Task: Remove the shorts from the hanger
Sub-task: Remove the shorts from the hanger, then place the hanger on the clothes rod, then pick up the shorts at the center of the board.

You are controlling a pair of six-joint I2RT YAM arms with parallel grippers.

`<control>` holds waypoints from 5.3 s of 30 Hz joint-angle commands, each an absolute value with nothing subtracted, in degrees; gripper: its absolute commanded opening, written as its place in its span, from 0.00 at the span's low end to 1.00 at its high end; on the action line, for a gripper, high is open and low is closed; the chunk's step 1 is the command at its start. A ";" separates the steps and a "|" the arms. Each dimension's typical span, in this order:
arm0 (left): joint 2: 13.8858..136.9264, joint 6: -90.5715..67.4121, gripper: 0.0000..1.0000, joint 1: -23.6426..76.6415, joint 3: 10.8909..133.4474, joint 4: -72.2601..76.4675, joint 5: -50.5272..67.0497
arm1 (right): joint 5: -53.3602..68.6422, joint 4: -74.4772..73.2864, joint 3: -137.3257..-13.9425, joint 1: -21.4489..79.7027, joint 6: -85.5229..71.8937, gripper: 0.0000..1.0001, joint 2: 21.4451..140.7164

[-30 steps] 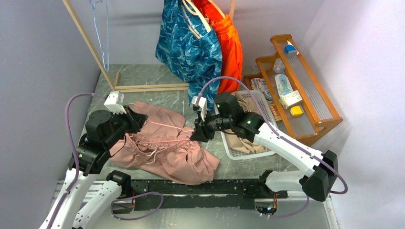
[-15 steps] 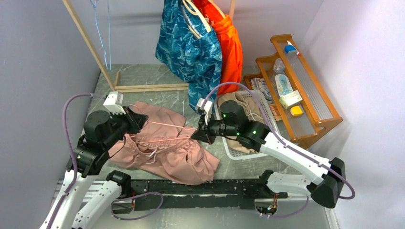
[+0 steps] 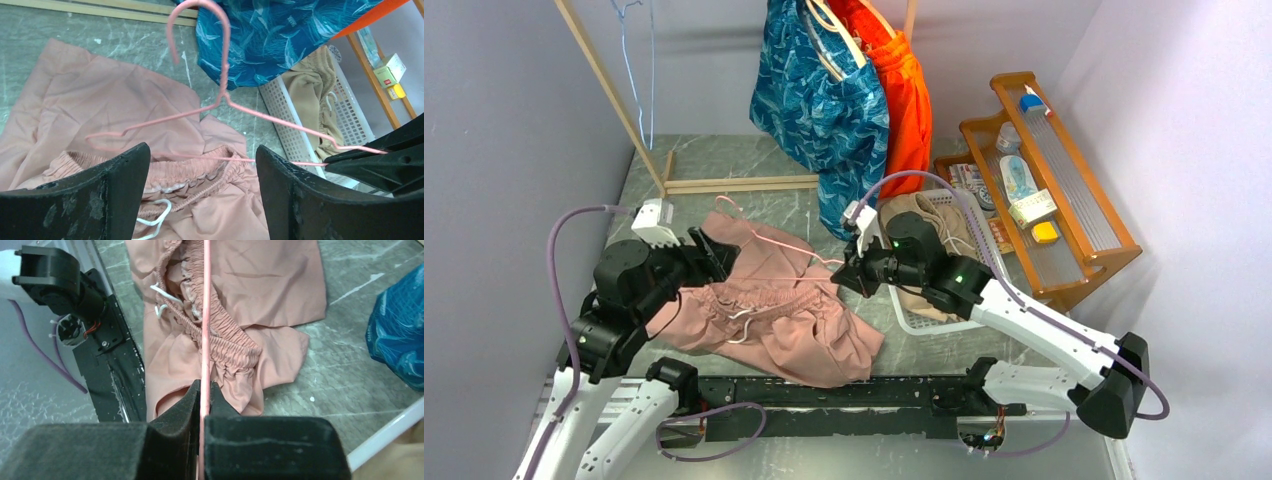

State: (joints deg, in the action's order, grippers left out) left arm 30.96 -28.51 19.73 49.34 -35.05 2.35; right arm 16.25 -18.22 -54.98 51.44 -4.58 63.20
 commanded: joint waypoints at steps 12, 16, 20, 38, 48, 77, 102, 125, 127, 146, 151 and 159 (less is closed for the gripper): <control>21.74 -30.05 0.95 19.69 48.28 -39.40 -10.13 | 0.24 -9.17 -52.55 51.34 -9.69 0.00 52.91; 24.97 -31.59 0.96 19.69 46.40 -39.54 -11.35 | -4.09 -5.98 -52.91 51.40 -11.98 0.00 53.93; 29.08 -30.86 0.96 19.67 46.68 -39.92 -14.32 | -7.28 -4.76 -56.82 51.41 -13.56 0.00 57.15; 28.25 -21.63 1.00 19.68 36.63 -27.51 -21.57 | -40.84 18.17 -78.08 66.21 5.61 0.00 80.85; 28.12 -20.47 1.00 19.68 36.69 -27.48 -25.42 | -47.59 27.88 -93.21 70.24 14.60 0.00 97.39; 27.08 -21.62 0.99 19.69 36.65 -27.55 -24.00 | -43.30 9.36 -132.87 66.28 13.05 0.00 123.40; 28.31 -21.62 0.99 19.69 36.89 -27.42 -22.82 | -34.06 -6.27 -145.78 58.54 -2.26 0.00 128.14; 28.25 -21.62 0.99 19.64 36.94 -27.79 -23.20 | -17.14 -8.88 -136.01 56.91 -7.76 0.21 122.74; 28.26 -21.62 0.99 19.69 36.98 -27.95 -23.37 | -14.30 -9.74 -135.92 56.77 -7.91 0.33 122.39; 29.98 -22.46 1.00 19.69 37.45 -28.61 -23.63 | 0.80 1.98 -87.53 56.84 -8.44 0.71 92.02; 29.54 -23.52 1.00 19.61 37.52 -29.31 -27.13 | 5.55 11.02 -64.40 56.86 -8.89 0.75 82.51; 28.12 -25.64 1.00 19.51 38.03 -31.03 -32.25 | 19.75 10.18 -52.08 58.48 -3.79 0.86 87.83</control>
State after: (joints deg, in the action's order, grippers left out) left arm 29.17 -23.97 19.73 35.86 -29.95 -28.14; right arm 12.51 9.21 -52.47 57.39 -8.14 84.62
